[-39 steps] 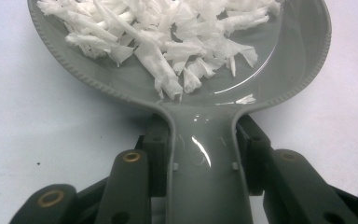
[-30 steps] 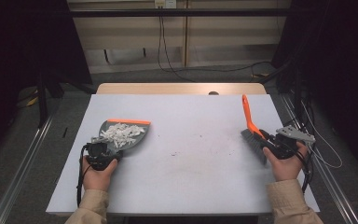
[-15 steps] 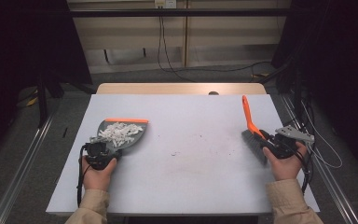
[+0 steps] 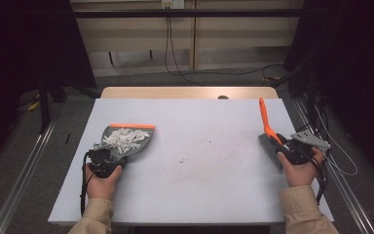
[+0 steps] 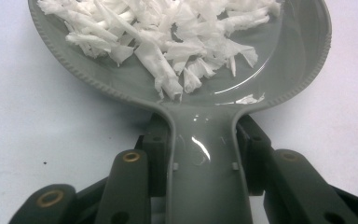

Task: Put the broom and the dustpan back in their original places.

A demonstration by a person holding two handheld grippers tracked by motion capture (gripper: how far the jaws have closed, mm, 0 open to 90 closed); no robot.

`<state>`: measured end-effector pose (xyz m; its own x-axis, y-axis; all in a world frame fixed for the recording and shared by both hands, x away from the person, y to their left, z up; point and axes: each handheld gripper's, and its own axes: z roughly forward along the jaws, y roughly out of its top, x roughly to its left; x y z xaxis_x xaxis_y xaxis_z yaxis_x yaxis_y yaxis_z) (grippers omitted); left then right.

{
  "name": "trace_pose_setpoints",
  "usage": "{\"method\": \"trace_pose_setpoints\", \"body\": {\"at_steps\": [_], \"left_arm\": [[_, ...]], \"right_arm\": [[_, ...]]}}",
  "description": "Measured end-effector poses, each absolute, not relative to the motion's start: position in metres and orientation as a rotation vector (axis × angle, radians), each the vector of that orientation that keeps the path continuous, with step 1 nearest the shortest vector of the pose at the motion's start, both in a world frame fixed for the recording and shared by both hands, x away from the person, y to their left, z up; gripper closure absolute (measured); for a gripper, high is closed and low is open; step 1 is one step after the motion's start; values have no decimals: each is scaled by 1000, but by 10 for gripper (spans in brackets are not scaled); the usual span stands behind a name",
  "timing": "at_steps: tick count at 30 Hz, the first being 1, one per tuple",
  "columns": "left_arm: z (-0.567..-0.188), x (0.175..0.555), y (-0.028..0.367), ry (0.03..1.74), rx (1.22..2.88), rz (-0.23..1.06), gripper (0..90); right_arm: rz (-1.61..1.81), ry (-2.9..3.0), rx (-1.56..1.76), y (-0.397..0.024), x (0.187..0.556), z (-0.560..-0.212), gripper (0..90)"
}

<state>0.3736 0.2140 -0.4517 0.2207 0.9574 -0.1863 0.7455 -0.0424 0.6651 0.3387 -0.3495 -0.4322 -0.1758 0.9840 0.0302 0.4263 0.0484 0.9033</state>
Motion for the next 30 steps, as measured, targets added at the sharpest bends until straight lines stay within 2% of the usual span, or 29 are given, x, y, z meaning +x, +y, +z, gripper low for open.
{"method": "trace_pose_setpoints", "body": {"at_steps": [30], "left_arm": [[-453, 370, 214, 1556, 1821, 394, 619]], "right_arm": [[1094, 1700, 1453, -339, 334, -439, 699]]}}
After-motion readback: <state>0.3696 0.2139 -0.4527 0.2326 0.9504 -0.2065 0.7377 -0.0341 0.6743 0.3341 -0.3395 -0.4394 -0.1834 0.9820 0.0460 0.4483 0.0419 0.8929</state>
